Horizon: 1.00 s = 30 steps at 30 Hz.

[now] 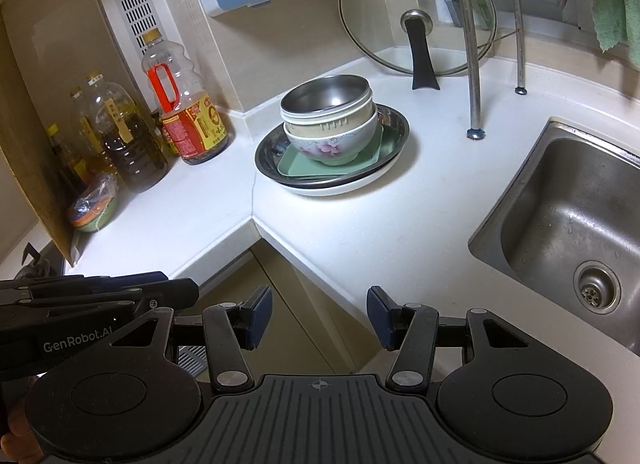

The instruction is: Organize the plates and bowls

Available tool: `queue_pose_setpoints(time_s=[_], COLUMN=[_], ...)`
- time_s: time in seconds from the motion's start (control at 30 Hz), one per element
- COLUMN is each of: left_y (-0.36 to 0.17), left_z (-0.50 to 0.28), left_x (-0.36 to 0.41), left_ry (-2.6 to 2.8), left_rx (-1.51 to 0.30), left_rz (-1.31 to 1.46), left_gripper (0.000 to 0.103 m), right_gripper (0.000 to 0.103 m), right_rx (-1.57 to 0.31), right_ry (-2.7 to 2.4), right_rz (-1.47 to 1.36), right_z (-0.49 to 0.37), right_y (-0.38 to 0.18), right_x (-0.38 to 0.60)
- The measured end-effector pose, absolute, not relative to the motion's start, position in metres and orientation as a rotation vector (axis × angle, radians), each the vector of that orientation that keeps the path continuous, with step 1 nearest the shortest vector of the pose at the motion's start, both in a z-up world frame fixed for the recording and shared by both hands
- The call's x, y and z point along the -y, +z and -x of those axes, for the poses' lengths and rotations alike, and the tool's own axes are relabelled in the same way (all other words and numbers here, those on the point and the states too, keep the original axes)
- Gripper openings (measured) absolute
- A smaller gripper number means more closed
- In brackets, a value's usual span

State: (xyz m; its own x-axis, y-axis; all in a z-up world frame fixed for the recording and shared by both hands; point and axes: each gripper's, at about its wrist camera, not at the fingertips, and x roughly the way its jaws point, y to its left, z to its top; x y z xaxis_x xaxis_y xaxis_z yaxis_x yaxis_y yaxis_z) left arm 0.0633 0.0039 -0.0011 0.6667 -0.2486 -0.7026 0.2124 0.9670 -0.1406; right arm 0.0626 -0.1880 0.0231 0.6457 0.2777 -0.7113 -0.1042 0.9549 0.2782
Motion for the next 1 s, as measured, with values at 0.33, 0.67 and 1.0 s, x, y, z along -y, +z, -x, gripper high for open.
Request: queue_pose_setpoints(time_s=[0.33,0.67,1.0], left_y=[-0.0014,-0.001,-0.0009], left_z=[-0.064,-0.0638,-0.0646], left_x=[-0.0041,-0.0044,-0.0041], left_ry=[-0.26,-0.26,-0.259], left_rx=[-0.8,-0.8,-0.798], left_rz=[0.048,0.048,0.047], left_gripper=[0.026,0.026,0.026], right_gripper=[0.053,0.053,0.053], right_rx=[-0.842,-0.842,-0.842], right_ry=[0.219,0.22,0.221], right_rz=[-0.22,-0.221,-0.222], right_z=[-0.0604,-0.0607,-0.061], right_y=[0.0249,0.0246,0.0259], right_x=[0.1881,0.1883,0.1886])
